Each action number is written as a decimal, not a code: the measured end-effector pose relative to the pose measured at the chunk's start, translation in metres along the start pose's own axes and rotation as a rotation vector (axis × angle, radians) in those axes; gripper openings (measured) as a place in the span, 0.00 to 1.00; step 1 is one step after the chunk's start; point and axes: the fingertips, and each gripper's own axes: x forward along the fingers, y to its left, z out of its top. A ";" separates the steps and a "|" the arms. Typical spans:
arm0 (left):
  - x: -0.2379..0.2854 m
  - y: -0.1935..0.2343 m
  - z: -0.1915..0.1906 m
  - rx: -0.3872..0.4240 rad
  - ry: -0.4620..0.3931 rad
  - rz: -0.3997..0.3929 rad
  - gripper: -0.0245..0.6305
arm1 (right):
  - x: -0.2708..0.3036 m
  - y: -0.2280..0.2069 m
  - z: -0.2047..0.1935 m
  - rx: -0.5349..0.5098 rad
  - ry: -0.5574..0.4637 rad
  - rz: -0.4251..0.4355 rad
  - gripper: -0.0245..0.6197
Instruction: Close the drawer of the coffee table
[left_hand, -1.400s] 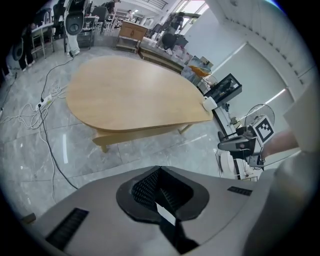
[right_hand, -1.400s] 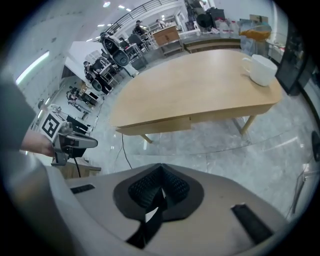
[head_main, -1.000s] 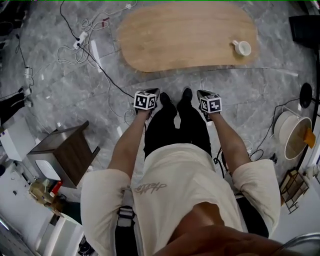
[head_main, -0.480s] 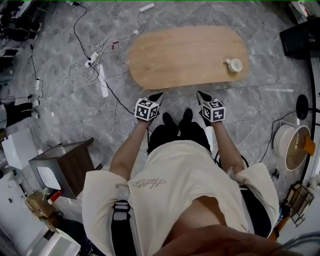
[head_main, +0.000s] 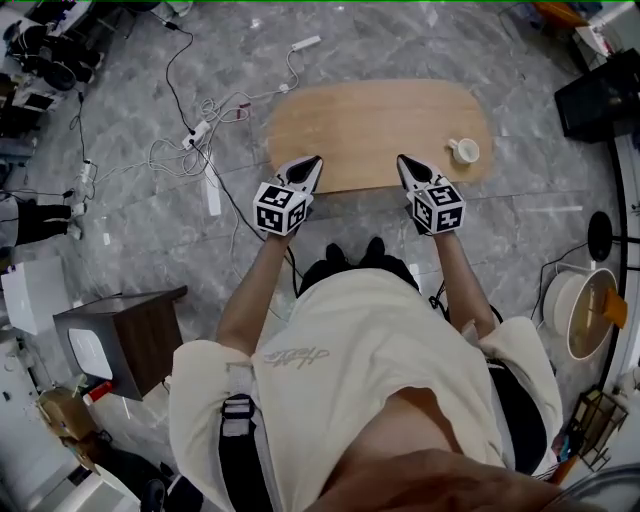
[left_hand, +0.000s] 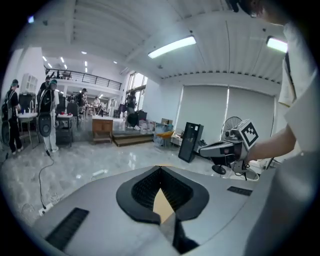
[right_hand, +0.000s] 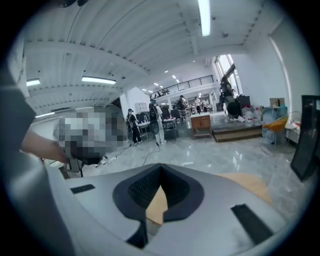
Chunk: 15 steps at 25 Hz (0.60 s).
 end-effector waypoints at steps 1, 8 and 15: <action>-0.007 0.001 0.014 0.019 -0.025 0.008 0.05 | -0.005 0.003 0.013 -0.002 -0.027 0.004 0.03; -0.050 -0.005 0.088 0.085 -0.172 0.048 0.05 | -0.039 0.026 0.089 -0.022 -0.172 0.039 0.03; -0.078 -0.012 0.135 0.135 -0.261 0.079 0.05 | -0.080 0.063 0.170 -0.130 -0.330 0.083 0.03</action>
